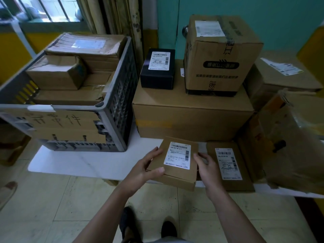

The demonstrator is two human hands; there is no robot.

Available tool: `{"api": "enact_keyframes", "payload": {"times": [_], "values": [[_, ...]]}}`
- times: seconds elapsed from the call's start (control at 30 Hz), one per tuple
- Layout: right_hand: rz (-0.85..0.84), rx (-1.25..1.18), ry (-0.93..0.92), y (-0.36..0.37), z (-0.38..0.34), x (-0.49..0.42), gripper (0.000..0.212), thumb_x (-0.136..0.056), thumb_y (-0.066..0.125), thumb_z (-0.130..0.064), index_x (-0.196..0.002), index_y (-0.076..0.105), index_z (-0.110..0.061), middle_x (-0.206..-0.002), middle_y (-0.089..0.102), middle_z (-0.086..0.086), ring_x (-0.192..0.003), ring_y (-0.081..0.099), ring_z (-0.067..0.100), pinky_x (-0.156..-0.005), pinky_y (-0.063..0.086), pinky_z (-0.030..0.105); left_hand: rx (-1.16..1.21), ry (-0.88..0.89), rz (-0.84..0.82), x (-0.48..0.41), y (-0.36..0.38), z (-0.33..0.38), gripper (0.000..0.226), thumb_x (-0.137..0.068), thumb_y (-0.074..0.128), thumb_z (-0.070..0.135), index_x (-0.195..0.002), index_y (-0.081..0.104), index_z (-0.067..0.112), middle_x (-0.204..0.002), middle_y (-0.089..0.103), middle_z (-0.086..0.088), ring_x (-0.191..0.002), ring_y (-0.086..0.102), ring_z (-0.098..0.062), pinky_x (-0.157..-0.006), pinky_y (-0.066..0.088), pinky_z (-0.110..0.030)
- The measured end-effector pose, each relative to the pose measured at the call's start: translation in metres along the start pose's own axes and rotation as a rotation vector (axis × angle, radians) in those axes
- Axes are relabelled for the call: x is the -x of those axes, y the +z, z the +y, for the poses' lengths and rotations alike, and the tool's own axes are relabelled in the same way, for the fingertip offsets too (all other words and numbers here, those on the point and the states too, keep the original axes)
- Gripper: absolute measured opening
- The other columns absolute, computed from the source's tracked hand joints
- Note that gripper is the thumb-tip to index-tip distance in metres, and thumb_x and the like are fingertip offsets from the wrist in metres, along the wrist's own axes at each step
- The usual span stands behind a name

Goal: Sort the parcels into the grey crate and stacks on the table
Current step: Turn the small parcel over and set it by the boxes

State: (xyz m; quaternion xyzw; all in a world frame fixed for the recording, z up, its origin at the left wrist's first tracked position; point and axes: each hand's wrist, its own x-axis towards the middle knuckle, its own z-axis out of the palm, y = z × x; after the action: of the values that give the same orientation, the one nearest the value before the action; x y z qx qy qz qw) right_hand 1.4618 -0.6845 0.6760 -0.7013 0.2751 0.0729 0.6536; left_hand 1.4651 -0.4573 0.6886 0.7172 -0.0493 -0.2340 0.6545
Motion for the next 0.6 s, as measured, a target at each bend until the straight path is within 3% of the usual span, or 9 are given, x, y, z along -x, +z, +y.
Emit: {"api": "enact_keyframes", "payload": {"times": [0.1,0.23,0.33,0.43,0.6], "values": [[-0.050,0.015,0.014,0.0004,-0.0014,0.0009,0.033,-0.100,0.054,-0.036,-0.130,0.055,-0.021,-0.093,0.063,-0.006,-0.080,0.060,0.008,-0.055,0.041,0.022,-0.005,-0.014,0.013,-0.0017,0.0028,0.0018,0.098,-0.055,0.084,0.067,-0.142,0.049,0.038,-0.155,0.036,0.018,-0.133,0.047,-0.001,-0.096,0.048,-0.017],[-0.085,-0.015,0.068,-0.0007,-0.0040,0.0033,0.032,-0.100,0.054,-0.036,-0.127,0.059,-0.021,-0.098,0.069,0.000,-0.084,0.065,0.014,-0.059,0.045,0.026,-0.017,-0.023,-0.022,-0.0041,-0.0003,-0.0027,0.117,-0.047,0.086,0.073,-0.148,0.043,0.032,-0.149,0.044,0.018,-0.126,0.055,-0.001,-0.098,0.049,-0.021],[-0.183,-0.118,0.118,-0.0014,-0.0066,0.0071,0.030,-0.097,0.055,-0.041,-0.118,0.067,-0.022,-0.105,0.070,0.007,-0.092,0.066,0.024,-0.066,0.052,0.032,-0.055,-0.032,0.072,-0.0069,0.0020,-0.0063,0.102,-0.046,0.087,0.069,-0.136,0.053,0.036,-0.147,0.048,0.013,-0.121,0.059,-0.010,-0.092,0.052,-0.022],[-0.296,-0.197,0.112,0.0007,-0.0086,0.0104,0.028,-0.097,0.055,-0.039,-0.112,0.069,-0.020,-0.102,0.065,0.013,-0.079,0.059,0.024,-0.066,0.053,0.034,-0.065,-0.043,0.261,-0.0076,0.0051,-0.0028,0.084,-0.049,0.076,0.068,-0.124,0.061,0.033,-0.143,0.047,0.015,-0.111,0.058,-0.001,-0.077,0.051,-0.014],[-0.322,-0.193,0.079,0.0027,-0.0080,0.0084,0.029,-0.097,0.055,-0.040,-0.116,0.068,-0.021,-0.103,0.062,0.016,-0.074,0.058,0.022,-0.068,0.053,0.034,-0.065,-0.036,0.309,-0.0091,0.0048,-0.0007,0.072,-0.057,0.081,0.059,-0.122,0.064,0.031,-0.142,0.048,0.012,-0.110,0.057,0.003,-0.073,0.051,-0.011]]}}
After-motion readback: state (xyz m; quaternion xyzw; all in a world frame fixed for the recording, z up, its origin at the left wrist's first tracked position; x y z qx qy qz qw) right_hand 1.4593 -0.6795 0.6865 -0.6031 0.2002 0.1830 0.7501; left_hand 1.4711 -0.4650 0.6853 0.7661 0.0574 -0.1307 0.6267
